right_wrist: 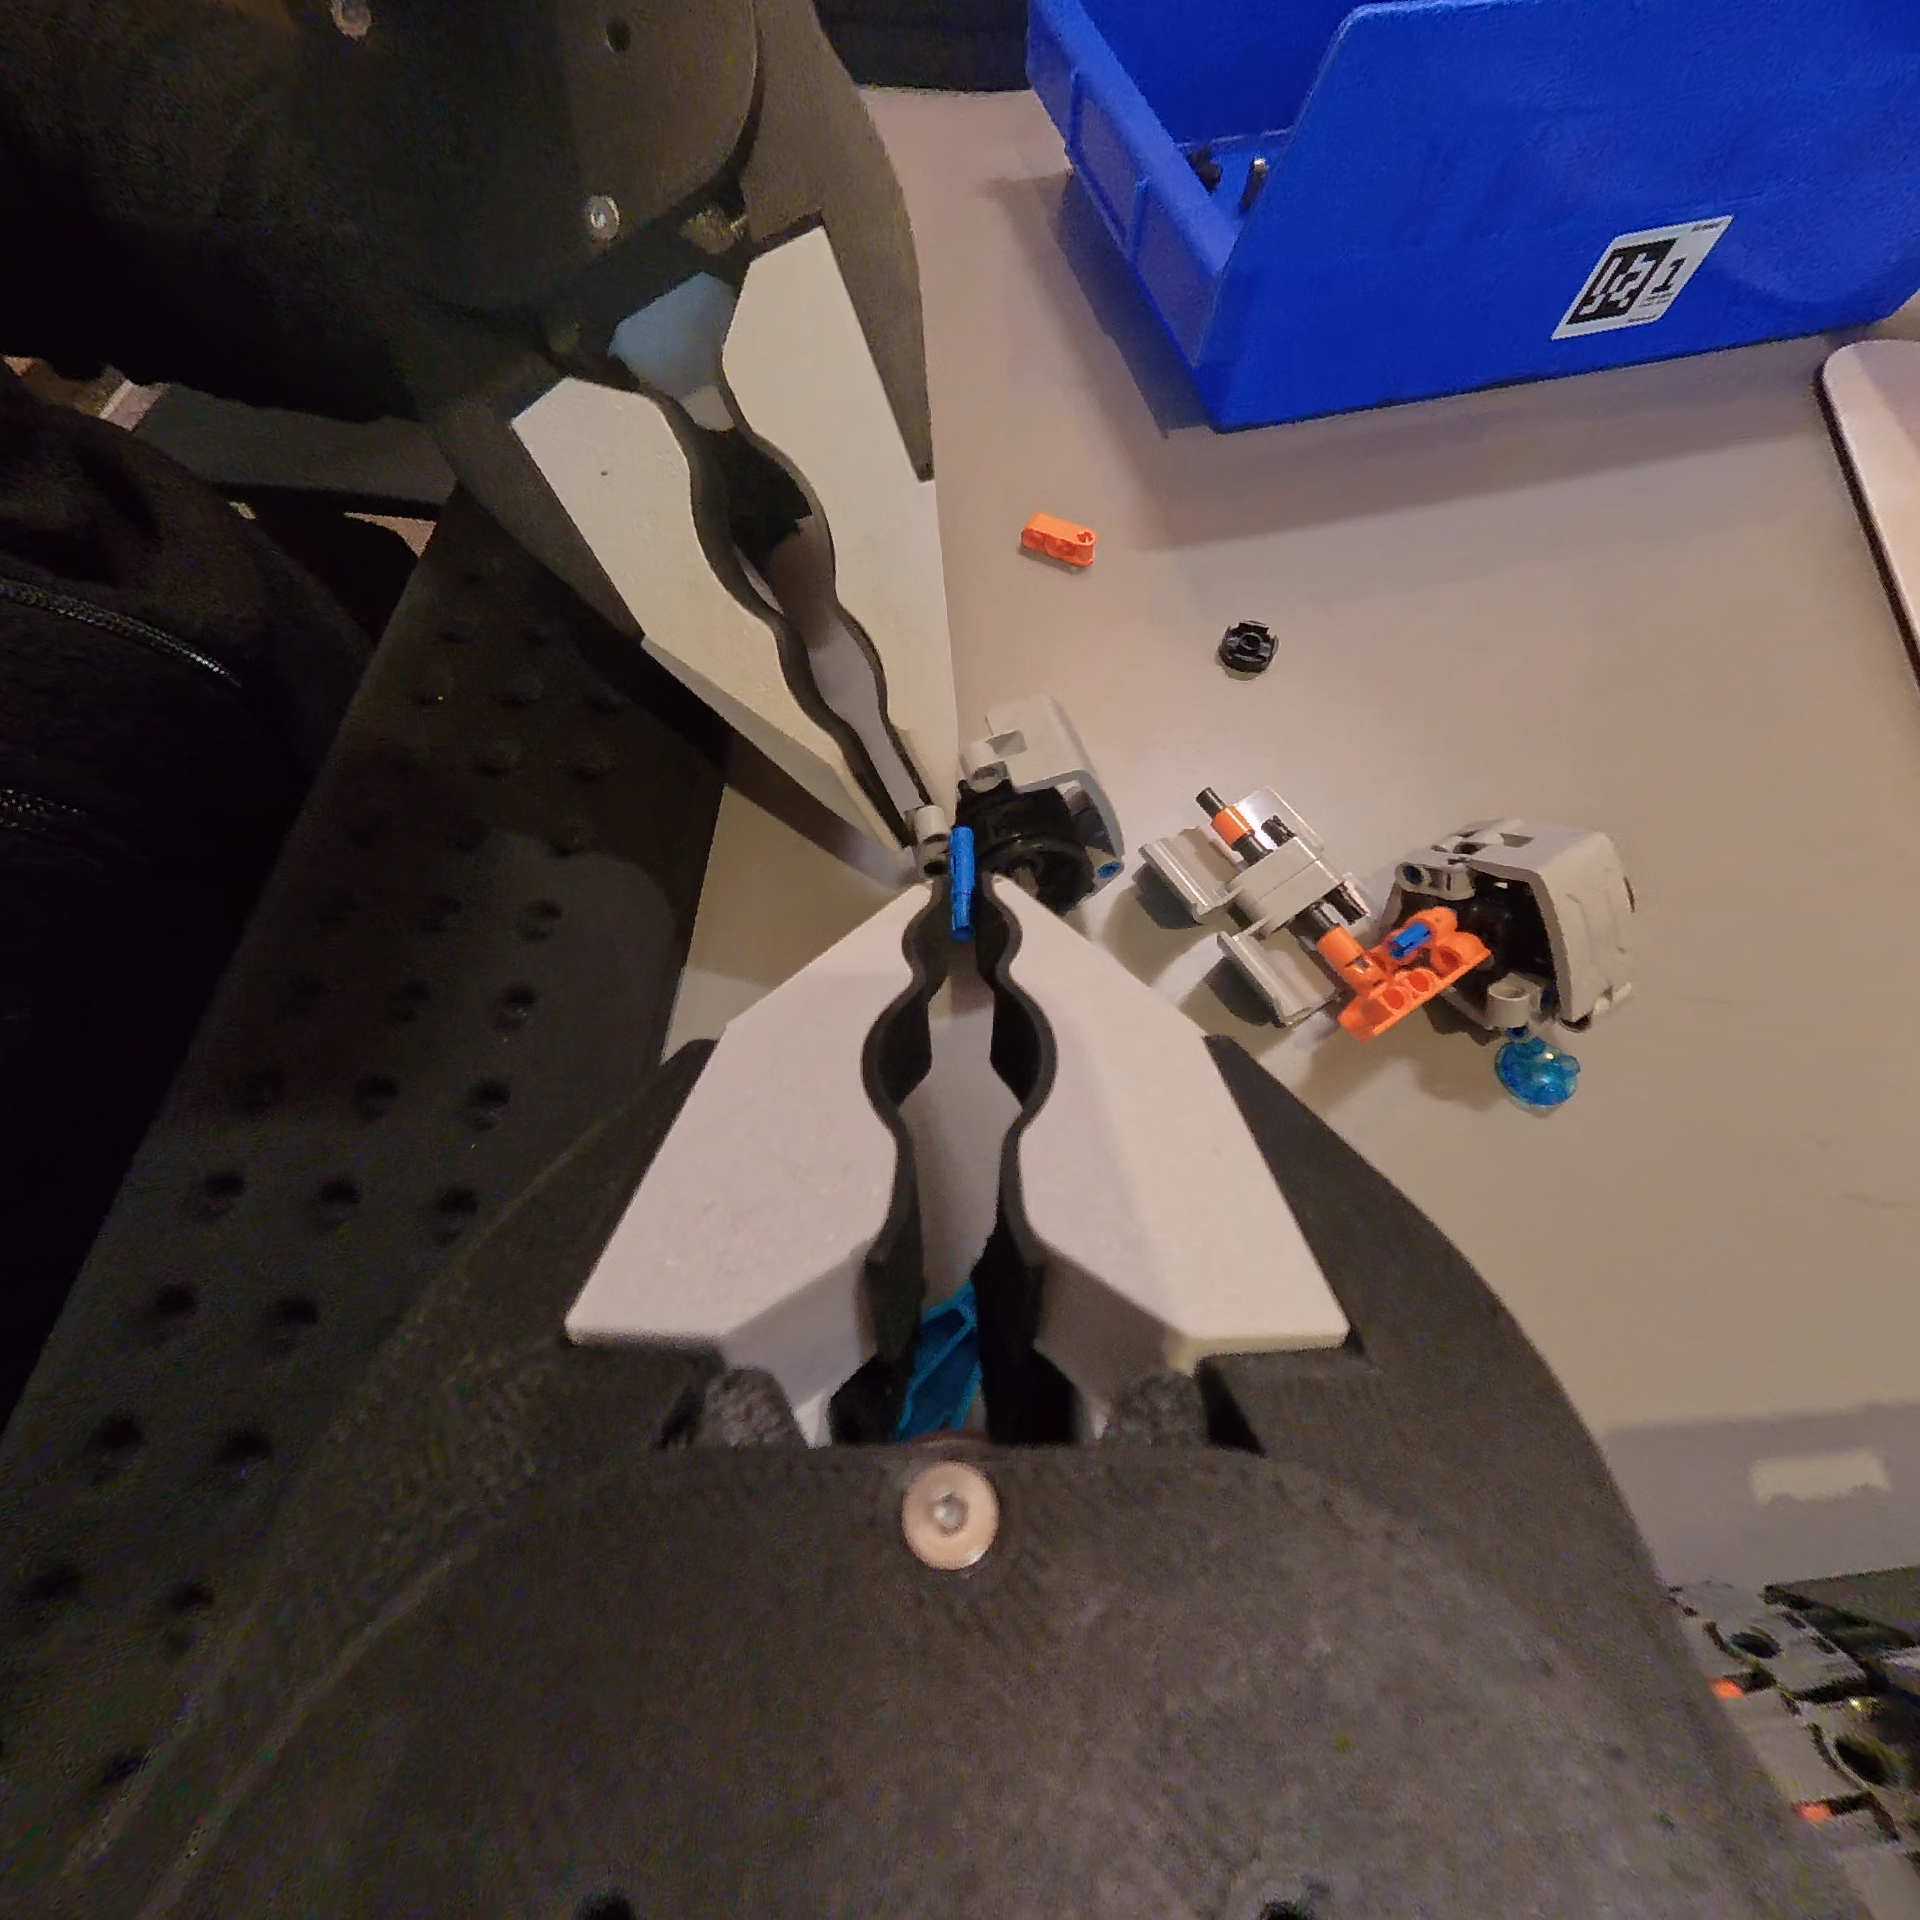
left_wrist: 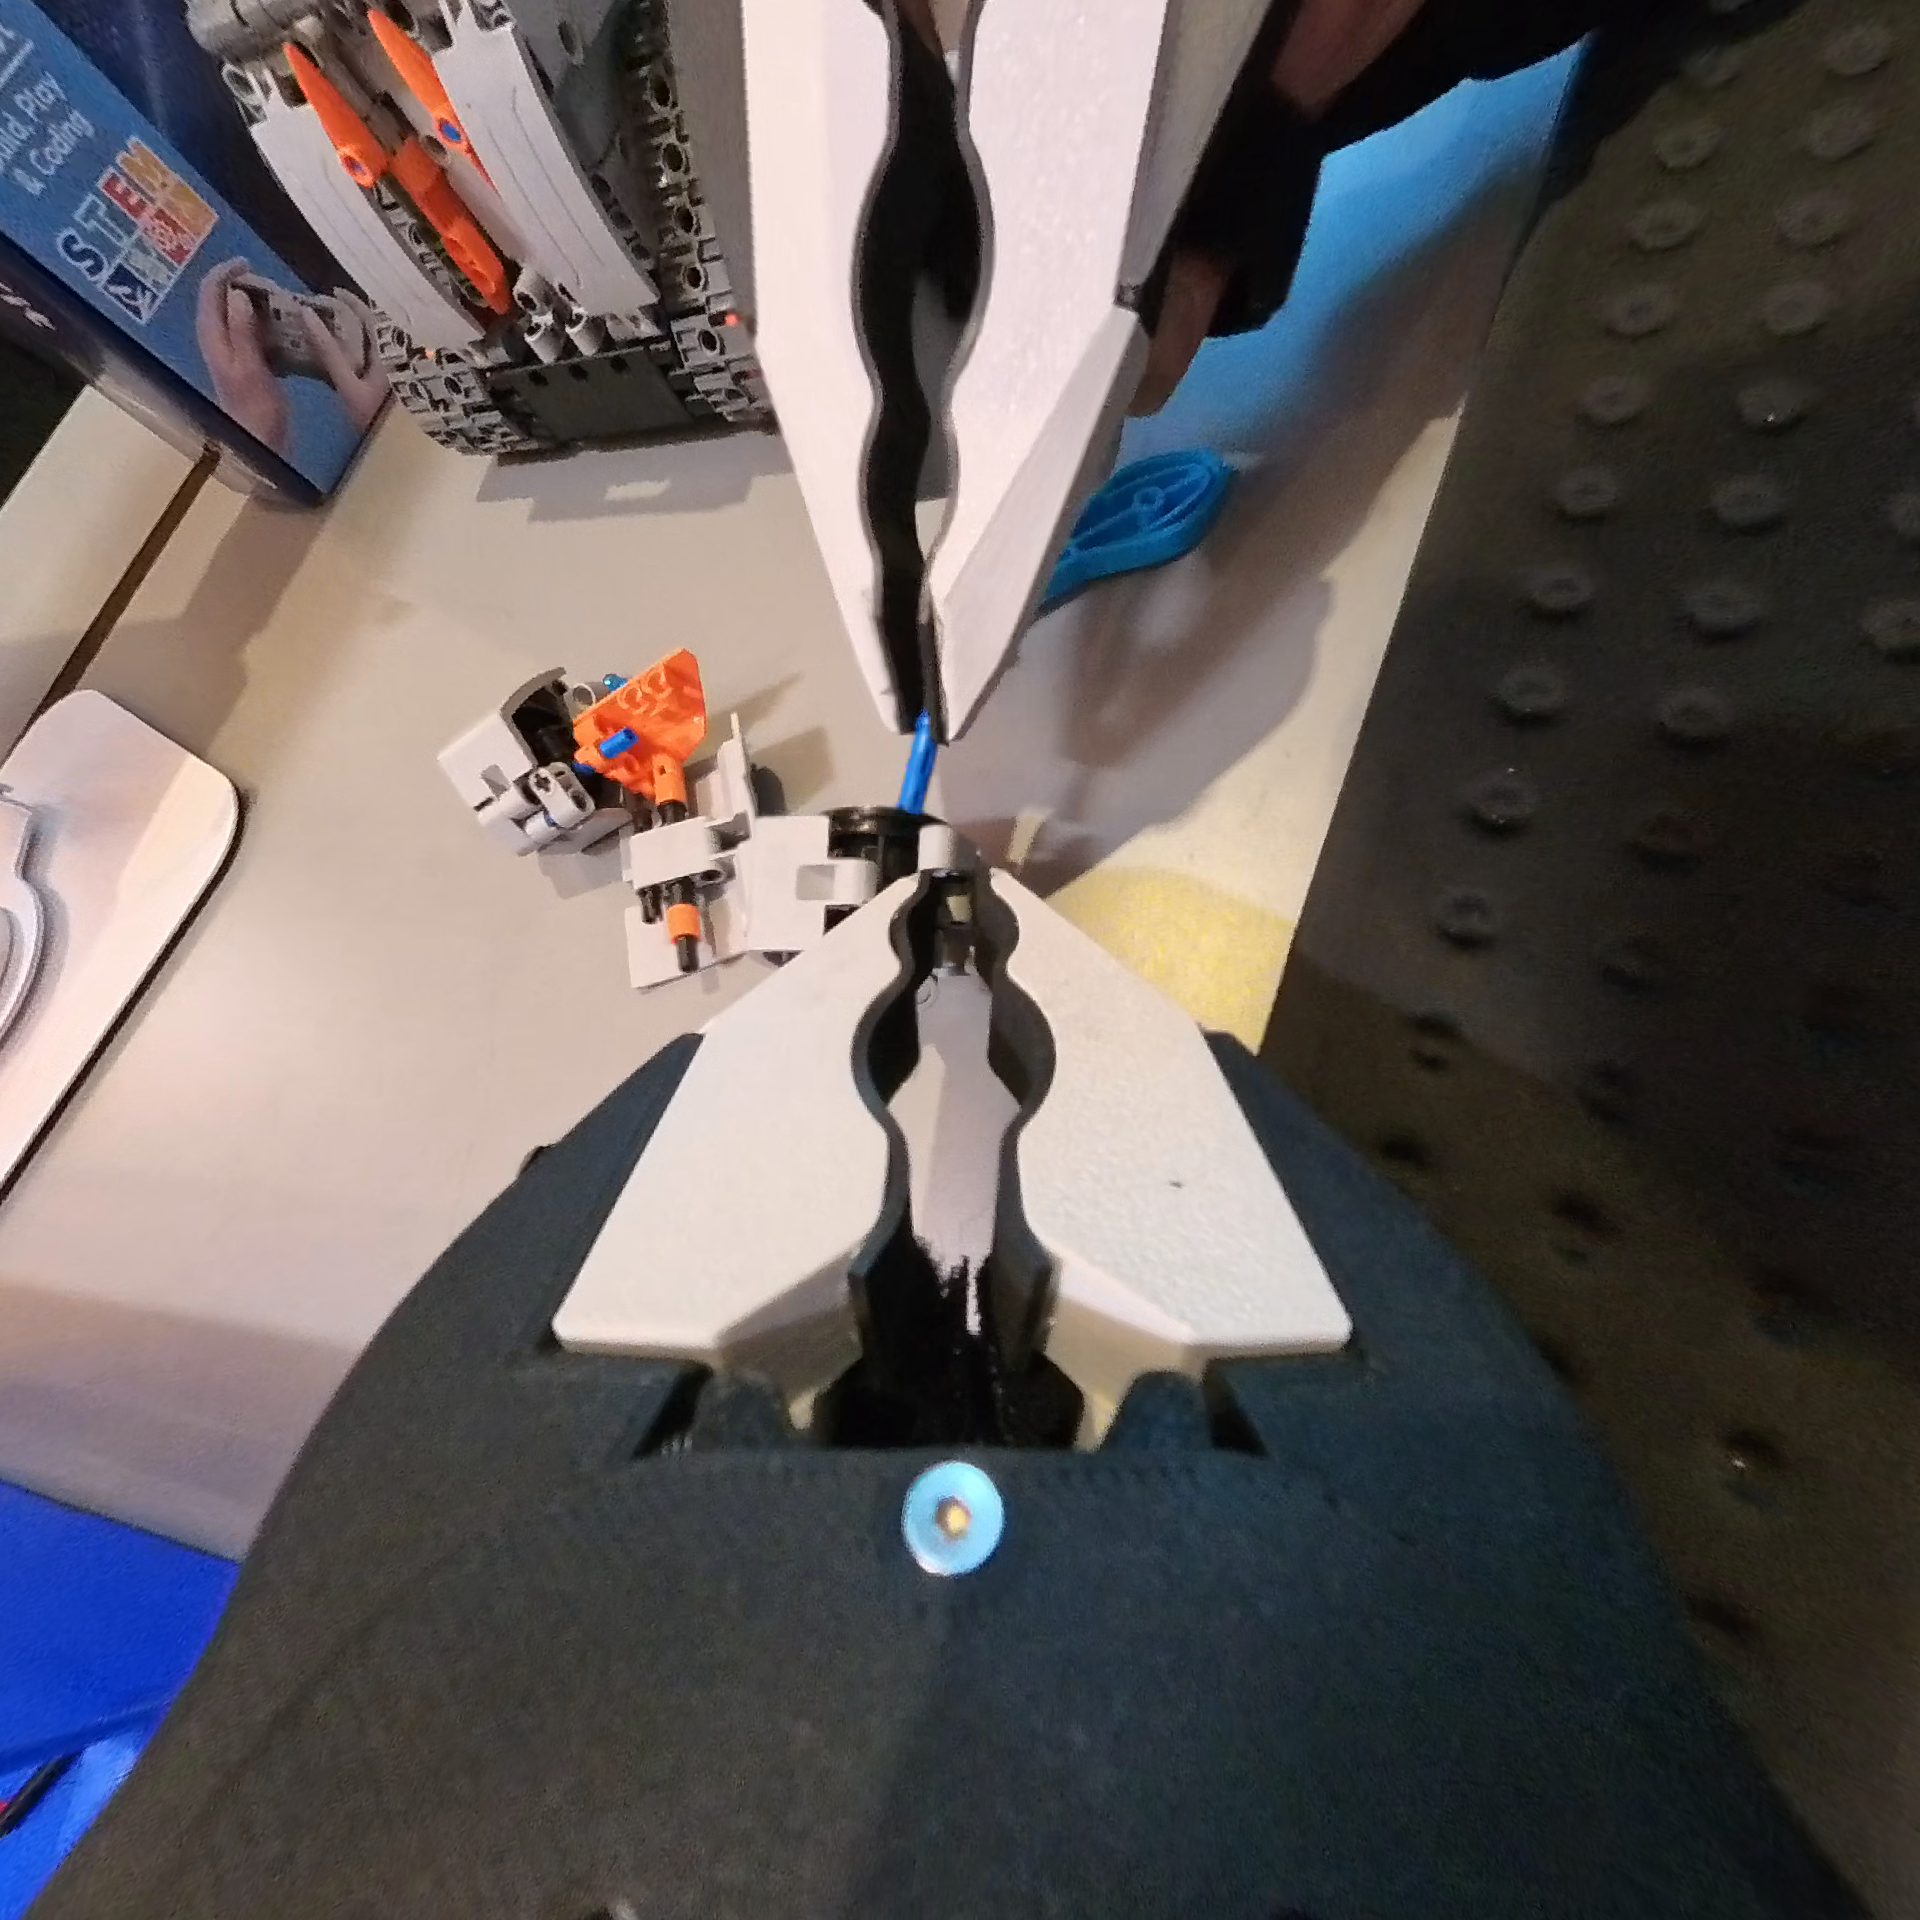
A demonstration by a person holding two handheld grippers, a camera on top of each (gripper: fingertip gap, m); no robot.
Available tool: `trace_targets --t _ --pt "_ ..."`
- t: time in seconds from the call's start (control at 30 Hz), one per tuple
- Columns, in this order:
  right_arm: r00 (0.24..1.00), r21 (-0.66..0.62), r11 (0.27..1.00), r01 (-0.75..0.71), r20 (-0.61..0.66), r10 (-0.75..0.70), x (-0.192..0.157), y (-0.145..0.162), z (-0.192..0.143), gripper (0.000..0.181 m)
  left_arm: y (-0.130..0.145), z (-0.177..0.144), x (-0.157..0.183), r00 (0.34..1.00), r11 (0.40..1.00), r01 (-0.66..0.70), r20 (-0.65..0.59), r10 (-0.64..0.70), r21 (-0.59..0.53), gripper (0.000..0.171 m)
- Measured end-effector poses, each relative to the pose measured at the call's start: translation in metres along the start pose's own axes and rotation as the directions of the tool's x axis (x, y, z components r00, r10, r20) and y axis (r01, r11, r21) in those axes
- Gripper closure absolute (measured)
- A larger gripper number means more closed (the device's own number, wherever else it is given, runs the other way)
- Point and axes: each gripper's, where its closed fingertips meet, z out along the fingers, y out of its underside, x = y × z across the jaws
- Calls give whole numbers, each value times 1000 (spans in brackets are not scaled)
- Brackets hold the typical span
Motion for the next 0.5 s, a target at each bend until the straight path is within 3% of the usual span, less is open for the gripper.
trace_targets --t 0.33,0.5 --pt "1000 -3 1000 16 4 -16 -4 0 3 180 -4 -2 -2 1000 1000 9 3 -9 30 168" --pt "995 -63 993 96 -34 -98 -5 5 6 181 -3 -1 -1 999 999 -32 24 32 14 168"
